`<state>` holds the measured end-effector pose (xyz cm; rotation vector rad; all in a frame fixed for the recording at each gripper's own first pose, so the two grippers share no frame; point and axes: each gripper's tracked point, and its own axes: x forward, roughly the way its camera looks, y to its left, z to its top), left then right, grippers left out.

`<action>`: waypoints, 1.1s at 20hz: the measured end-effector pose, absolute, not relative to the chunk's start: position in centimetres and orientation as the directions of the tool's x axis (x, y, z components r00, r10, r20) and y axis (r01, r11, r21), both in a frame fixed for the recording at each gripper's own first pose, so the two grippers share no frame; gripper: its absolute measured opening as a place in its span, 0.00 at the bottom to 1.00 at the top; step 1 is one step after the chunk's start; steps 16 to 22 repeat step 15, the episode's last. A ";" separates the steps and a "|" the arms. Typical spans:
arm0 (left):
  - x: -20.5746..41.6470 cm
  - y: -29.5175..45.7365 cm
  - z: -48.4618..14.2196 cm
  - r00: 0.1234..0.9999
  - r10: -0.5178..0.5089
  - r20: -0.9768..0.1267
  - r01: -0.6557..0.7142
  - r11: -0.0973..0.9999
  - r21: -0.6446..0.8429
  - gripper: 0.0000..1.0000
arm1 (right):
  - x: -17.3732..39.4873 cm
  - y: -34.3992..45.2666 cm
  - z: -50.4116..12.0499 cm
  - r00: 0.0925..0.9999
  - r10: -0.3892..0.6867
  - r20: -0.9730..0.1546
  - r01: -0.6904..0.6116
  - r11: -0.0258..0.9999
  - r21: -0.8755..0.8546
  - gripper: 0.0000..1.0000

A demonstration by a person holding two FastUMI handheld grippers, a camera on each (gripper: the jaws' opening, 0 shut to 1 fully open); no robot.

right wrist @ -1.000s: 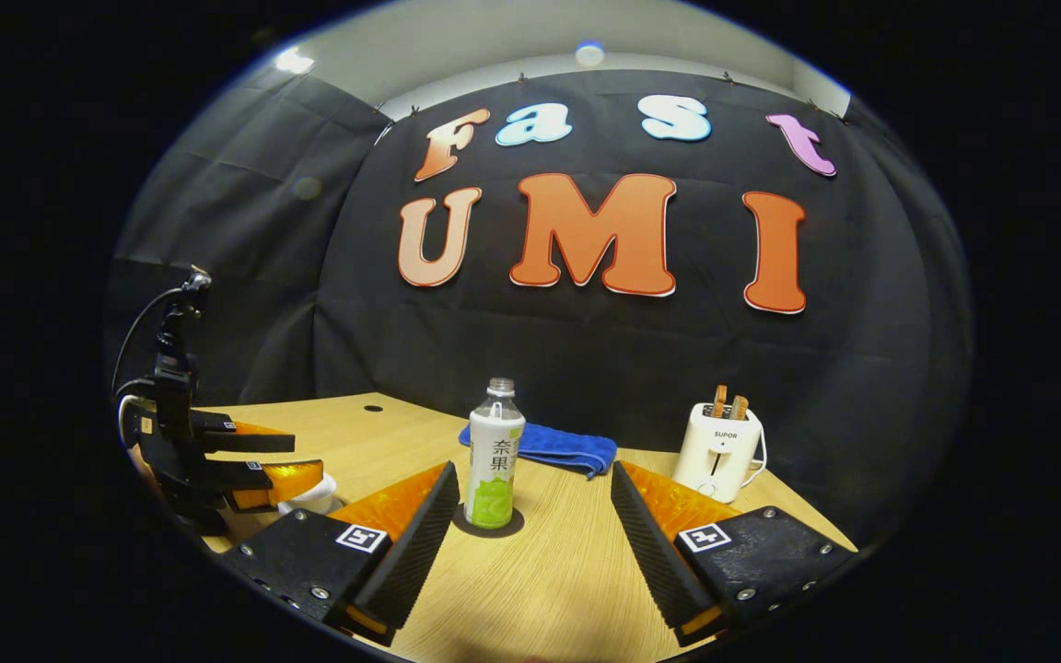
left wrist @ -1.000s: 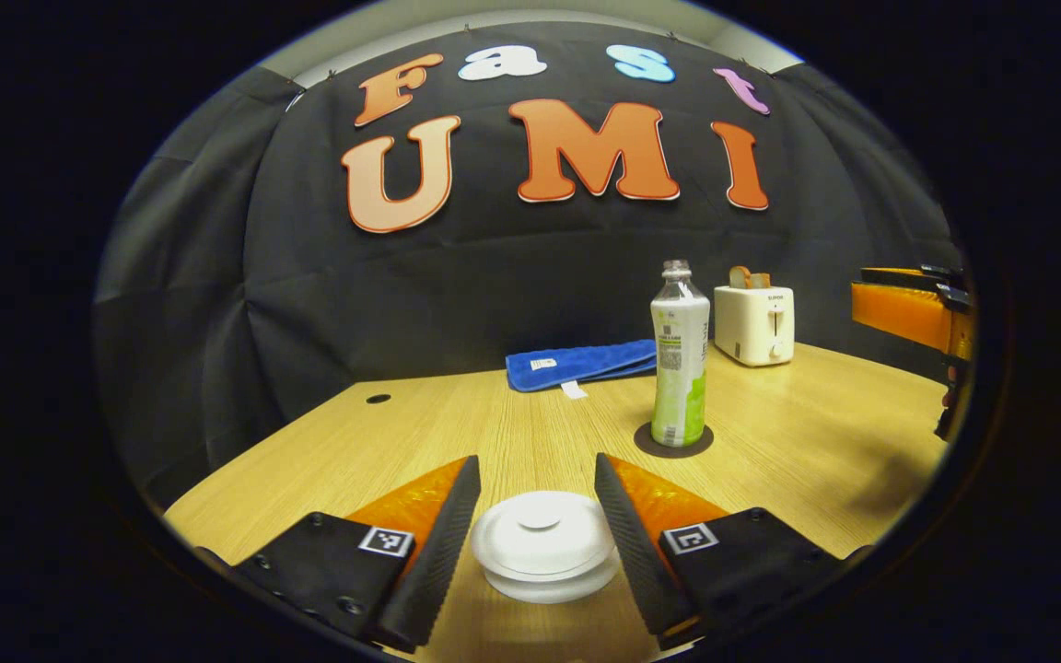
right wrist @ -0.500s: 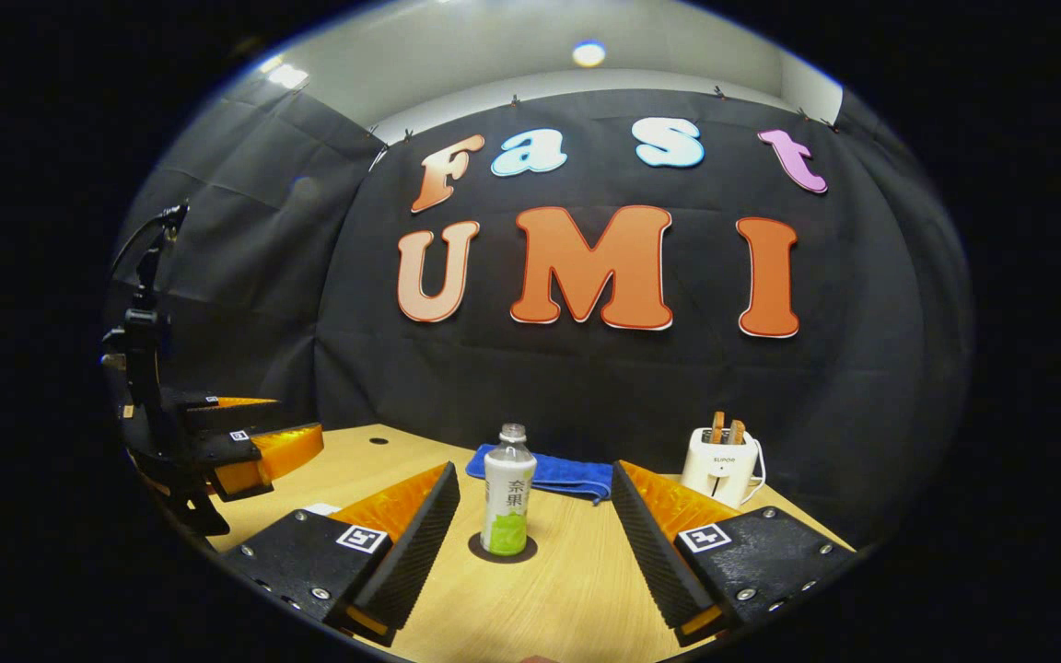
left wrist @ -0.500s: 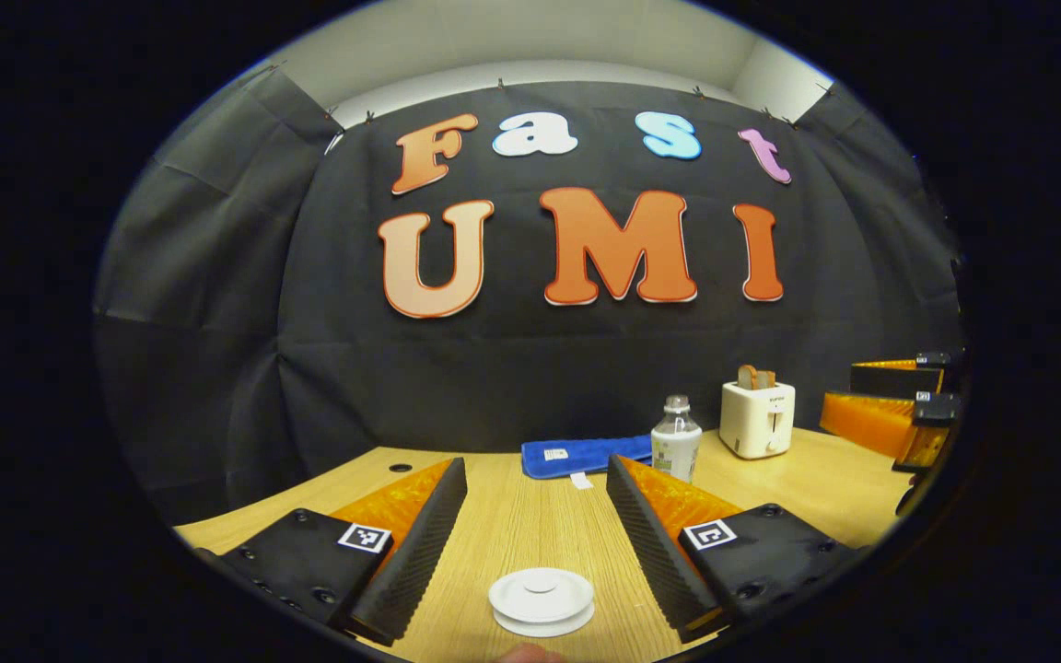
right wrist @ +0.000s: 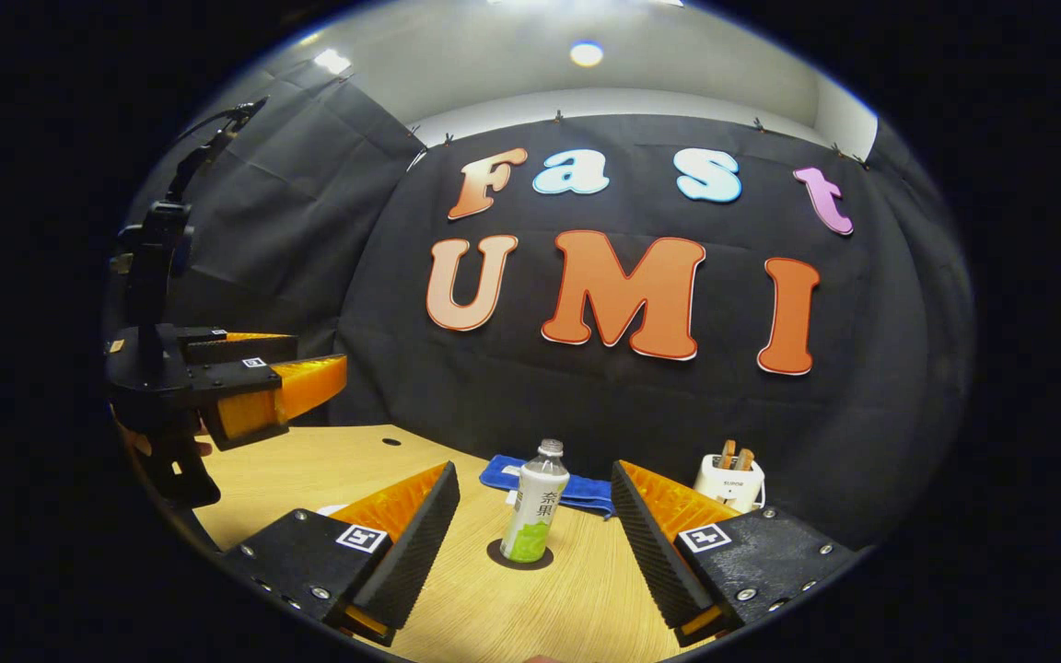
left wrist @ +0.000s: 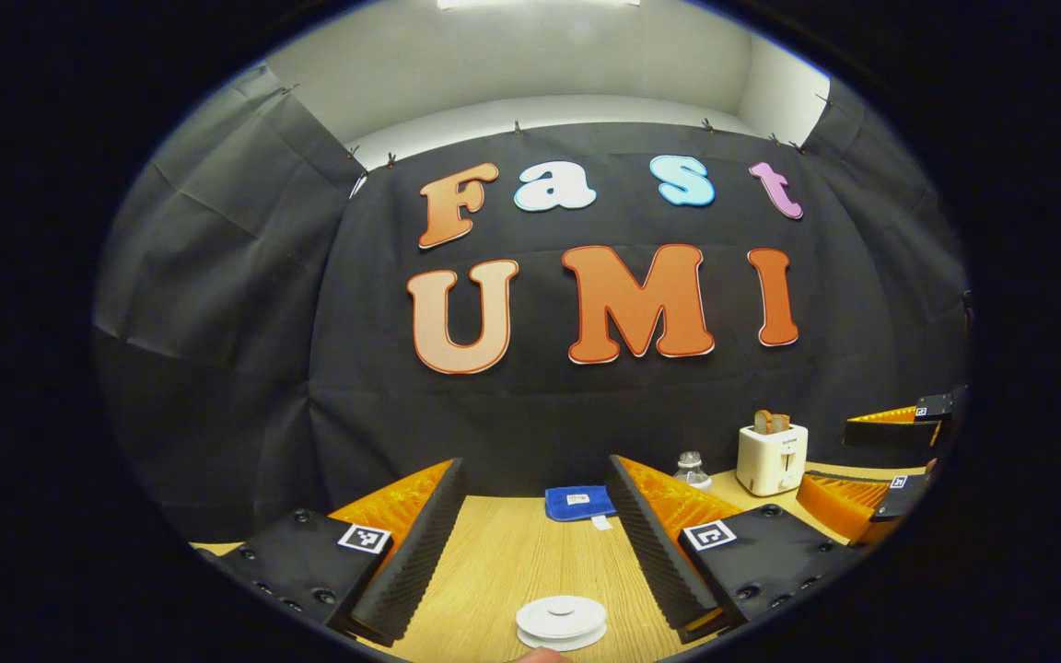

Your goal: Open the teacup lid with one hand, grasp the water bottle and pour water into the teacup with the other hand; after pouring, place the water bottle on the coaster and then close the teacup lid.

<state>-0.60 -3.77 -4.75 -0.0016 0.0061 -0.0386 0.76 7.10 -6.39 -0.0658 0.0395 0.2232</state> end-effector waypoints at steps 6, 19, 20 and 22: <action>-0.9 -3.2 -4.8 1.000 -0.021 0.002 0.021 1.000 -0.007 0.94 | 1.0 4.3 -5.7 0.994 0.104 -0.026 -0.105 0.993 -0.054 0.99; -0.9 -2.7 -4.4 0.999 0.007 0.037 -0.006 0.999 -0.034 0.99 | 1.2 2.0 -5.3 0.999 0.020 -0.029 -0.021 0.999 -0.029 0.99; -0.9 -2.7 -4.4 0.999 0.007 0.037 -0.006 0.999 -0.034 0.99 | 1.2 2.0 -5.3 0.999 0.020 -0.029 -0.021 0.999 -0.029 0.99; -0.9 -2.7 -4.4 0.999 0.007 0.037 -0.006 0.999 -0.034 0.99 | 1.2 2.0 -5.3 0.999 0.020 -0.029 -0.021 0.999 -0.029 0.99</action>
